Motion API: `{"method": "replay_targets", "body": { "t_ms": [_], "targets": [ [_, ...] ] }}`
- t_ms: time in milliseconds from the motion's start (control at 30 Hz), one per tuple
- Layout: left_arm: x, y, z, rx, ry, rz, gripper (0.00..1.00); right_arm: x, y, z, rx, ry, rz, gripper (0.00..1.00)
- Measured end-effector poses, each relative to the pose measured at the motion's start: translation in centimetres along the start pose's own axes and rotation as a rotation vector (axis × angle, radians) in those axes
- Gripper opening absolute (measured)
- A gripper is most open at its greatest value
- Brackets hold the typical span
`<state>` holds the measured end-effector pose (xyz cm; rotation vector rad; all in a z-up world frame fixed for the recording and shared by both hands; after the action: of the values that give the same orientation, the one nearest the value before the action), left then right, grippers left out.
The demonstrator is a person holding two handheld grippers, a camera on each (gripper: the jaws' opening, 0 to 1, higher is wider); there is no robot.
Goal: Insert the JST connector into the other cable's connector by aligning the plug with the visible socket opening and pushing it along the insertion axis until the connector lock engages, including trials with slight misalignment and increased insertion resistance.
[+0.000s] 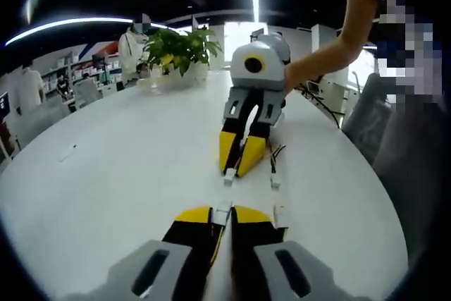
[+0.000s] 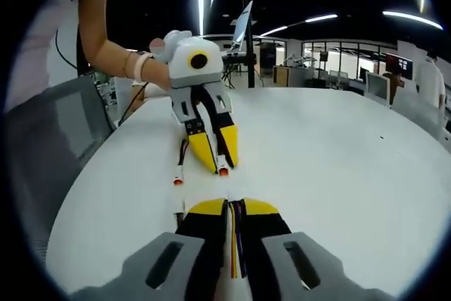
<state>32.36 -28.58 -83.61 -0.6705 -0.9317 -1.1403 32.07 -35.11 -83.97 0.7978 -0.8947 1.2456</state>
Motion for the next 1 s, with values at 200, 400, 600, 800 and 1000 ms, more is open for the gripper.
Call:
{"method": "replay_targets", "body": {
  "t_ms": [200,400,600,800,1000],
  "targets": [
    [0.03,0.03,0.01,-0.003,-0.010,0.003,0.04,0.06,-0.04,-0.11,0.001,-0.005,-0.003,0.05],
    [0.04,0.21,0.04,-0.002,-0.023,0.005,0.01,0.10,-0.17,-0.16,0.000,-0.011,-0.020,0.04],
    [0.01,0.26,0.09,-0.008,-0.023,0.020,0.00,0.12,-0.32,-0.16,-0.005,-0.011,-0.025,0.04],
    [-0.01,0.25,0.13,-0.006,-0.019,0.014,0.00,0.16,-0.51,-0.19,-0.010,-0.008,-0.027,0.04],
    [-0.06,0.04,0.42,-0.018,0.019,-0.017,0.00,1.01,0.06,0.31,0.008,0.001,-0.025,0.04]
  ]
}}
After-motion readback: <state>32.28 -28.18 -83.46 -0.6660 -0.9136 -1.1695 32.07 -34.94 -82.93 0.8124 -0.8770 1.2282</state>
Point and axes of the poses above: the point that each gripper's makers call its tool centre point, and the gripper's own axes: z roughly backward along the fingers, y roughly to its left, x roughly out of its top, the point moved 2 cm from there along z, roughly backward along the fingers, and after that the axes turned 1 degree about -x, right-handed, at the moved point
